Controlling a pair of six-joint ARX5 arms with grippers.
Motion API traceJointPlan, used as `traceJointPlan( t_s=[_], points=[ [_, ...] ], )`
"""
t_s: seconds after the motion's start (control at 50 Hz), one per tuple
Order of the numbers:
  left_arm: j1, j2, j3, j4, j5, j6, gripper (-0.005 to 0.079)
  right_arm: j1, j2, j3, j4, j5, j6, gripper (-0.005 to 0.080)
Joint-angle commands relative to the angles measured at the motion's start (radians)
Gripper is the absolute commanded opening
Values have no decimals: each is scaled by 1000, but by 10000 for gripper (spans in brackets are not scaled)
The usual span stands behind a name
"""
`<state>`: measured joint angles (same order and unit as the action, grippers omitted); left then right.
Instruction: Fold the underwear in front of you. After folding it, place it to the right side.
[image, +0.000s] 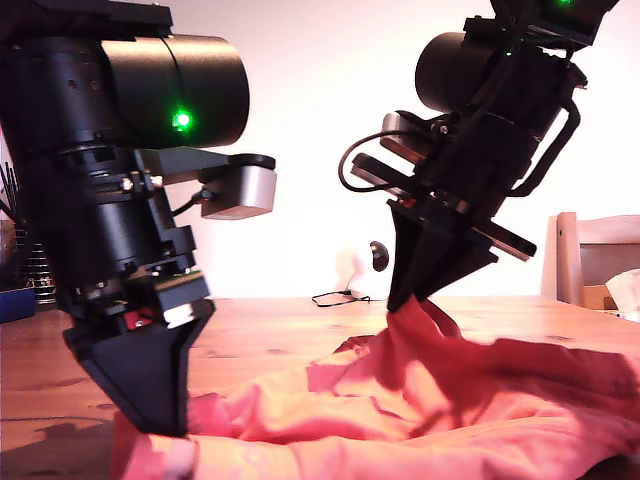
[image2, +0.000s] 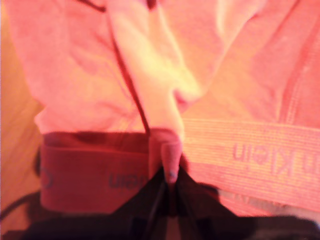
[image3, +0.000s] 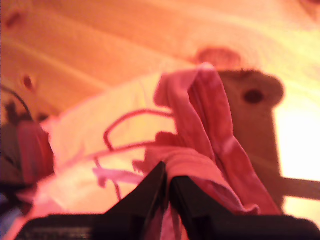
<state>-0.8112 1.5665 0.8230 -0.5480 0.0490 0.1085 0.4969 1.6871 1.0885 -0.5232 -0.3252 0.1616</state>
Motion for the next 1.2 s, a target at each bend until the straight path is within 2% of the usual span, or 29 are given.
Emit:
traceJointPlan(
  t_s=[0.0, 0.4, 0.68, 1.06, 1.18],
  points=[
    [6, -24, -31, -6, -13, 3, -19, -2, 3, 6, -3, 3, -10, -11],
    [36, -109, -16, -15, -44, 3, -19, -2, 2, 37, -19, -10, -28, -11],
    [55, -109, 5, -36, -136, 3, -19, -2, 2, 104, -21, -9, -31, -11],
    [97, -109, 80, -34, -216, 5, -19, -1, 2, 122, -1, -8, -31, -11],
    [118, -109, 82, -27, -216, 5, -19, -1, 2, 122, 21, -7, -30, -11]
  ],
)
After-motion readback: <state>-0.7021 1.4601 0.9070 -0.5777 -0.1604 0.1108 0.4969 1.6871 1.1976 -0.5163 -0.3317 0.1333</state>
